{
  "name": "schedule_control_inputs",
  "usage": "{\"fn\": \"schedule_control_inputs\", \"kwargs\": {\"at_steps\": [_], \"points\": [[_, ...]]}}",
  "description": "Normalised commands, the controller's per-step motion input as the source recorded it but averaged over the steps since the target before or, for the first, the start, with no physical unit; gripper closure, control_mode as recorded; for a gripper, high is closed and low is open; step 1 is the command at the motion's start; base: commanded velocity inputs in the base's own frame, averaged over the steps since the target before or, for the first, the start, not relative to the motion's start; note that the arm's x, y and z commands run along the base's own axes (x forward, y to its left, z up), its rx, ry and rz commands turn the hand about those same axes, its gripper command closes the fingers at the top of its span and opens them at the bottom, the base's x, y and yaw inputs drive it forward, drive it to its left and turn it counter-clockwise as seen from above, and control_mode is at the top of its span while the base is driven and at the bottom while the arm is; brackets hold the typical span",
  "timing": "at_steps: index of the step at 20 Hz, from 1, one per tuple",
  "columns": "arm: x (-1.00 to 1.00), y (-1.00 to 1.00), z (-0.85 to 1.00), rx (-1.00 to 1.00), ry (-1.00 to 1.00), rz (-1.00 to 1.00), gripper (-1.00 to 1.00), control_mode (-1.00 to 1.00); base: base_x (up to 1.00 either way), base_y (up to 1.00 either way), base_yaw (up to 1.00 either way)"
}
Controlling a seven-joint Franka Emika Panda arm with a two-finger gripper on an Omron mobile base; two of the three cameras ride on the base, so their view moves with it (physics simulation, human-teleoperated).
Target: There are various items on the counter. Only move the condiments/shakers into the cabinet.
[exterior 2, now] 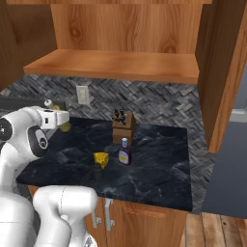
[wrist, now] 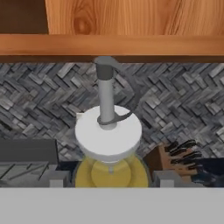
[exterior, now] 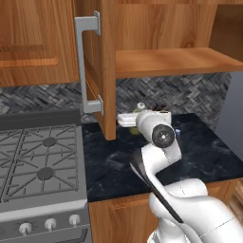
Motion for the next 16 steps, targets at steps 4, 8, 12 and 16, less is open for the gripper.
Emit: {"fn": "schedule_control_inputs", "kwargs": {"at_steps": [4,8,12,16], "points": [[-0.01,-0.17,1.00,0.00,0.01,0.11,1.00,-1.00,0.00,0.00,0.00],[-0.20,-0.02,1.00,0.00,0.23,0.01,1.00,-1.00,0.00,0.00,0.00],[-0.54,0.00,0.92,0.03,0.38,0.04,1.00,-1.00,0.00,0.00,0.00],[-0.37,0.04,0.28,0.00,0.07,0.02,1.00,-1.00,0.00,0.00,0.00]]}}
